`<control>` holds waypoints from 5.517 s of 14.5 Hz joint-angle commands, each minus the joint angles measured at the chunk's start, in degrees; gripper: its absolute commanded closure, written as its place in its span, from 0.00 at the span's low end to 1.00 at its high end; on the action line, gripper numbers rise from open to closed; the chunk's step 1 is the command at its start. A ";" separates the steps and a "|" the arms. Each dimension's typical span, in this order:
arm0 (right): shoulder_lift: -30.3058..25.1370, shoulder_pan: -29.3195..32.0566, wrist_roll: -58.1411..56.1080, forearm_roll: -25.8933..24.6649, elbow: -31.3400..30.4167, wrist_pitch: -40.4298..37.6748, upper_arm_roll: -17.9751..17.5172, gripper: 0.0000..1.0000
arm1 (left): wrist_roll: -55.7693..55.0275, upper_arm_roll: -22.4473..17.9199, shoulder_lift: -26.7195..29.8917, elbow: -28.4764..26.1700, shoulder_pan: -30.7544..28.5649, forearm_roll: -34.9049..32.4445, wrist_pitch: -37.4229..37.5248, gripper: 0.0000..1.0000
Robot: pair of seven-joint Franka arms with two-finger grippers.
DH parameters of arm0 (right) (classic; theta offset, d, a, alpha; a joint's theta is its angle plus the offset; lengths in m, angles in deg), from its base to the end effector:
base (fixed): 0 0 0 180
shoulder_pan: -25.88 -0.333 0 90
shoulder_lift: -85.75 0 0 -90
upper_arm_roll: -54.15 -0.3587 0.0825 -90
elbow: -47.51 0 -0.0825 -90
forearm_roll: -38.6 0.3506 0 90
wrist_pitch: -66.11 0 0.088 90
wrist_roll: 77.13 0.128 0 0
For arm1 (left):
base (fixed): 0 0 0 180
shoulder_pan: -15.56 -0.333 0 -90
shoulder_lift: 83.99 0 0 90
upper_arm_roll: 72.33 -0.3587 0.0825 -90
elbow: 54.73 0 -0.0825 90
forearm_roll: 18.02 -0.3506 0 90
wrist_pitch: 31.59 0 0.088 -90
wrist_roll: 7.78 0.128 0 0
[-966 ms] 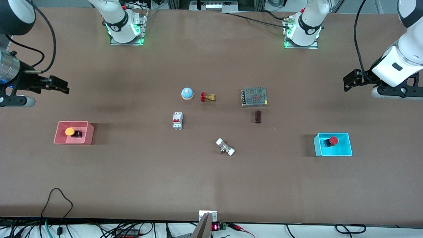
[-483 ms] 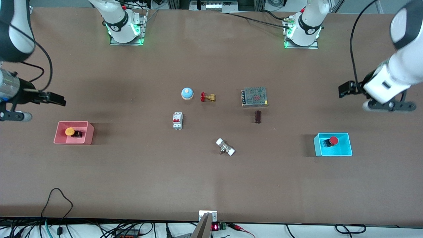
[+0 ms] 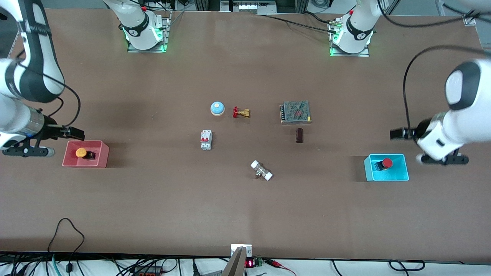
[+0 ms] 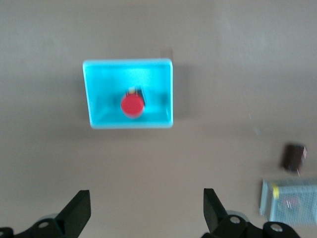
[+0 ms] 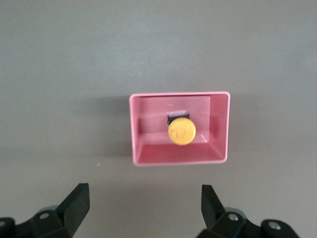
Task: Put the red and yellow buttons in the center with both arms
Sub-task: 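Lower the right gripper into the pink box while the left gripper enters the cyan box, then close the right gripper on the yellow button while the left gripper grips the red button, then lift the yellow button with the right gripper while the left gripper lifts the red button, then lower the red button onto the table with the left gripper and release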
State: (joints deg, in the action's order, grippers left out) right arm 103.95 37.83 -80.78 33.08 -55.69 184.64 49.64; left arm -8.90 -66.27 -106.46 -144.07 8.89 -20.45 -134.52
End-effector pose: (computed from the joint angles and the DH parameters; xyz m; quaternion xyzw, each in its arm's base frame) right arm 0.6076 -0.0904 0.4041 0.9992 -0.0107 -0.0270 0.0269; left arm 0.6362 0.0206 0.4403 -0.9970 -0.0112 0.0763 0.0002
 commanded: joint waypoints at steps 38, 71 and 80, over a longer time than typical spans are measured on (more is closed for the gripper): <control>14.32 4.76 -4.09 -3.71 -4.03 21.40 -0.67 0.80 | -10.18 2.65 -11.52 6.09 11.56 -1.17 -8.41 0.78; 12.21 -8.96 15.42 -3.88 -4.91 10.06 -12.80 0.81 | -12.51 0.72 -10.24 12.34 22.23 -9.87 -9.84 0.00; 13.35 -8.87 15.42 -3.88 -5.00 10.93 -12.71 0.61 | 3.42 0.71 -1.81 18.95 6.77 -2.23 2.82 0.00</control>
State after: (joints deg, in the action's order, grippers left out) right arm 116.92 29.09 -65.65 29.74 -60.79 194.79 36.82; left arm -5.81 -66.21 -111.55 -123.92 16.73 -24.03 -133.81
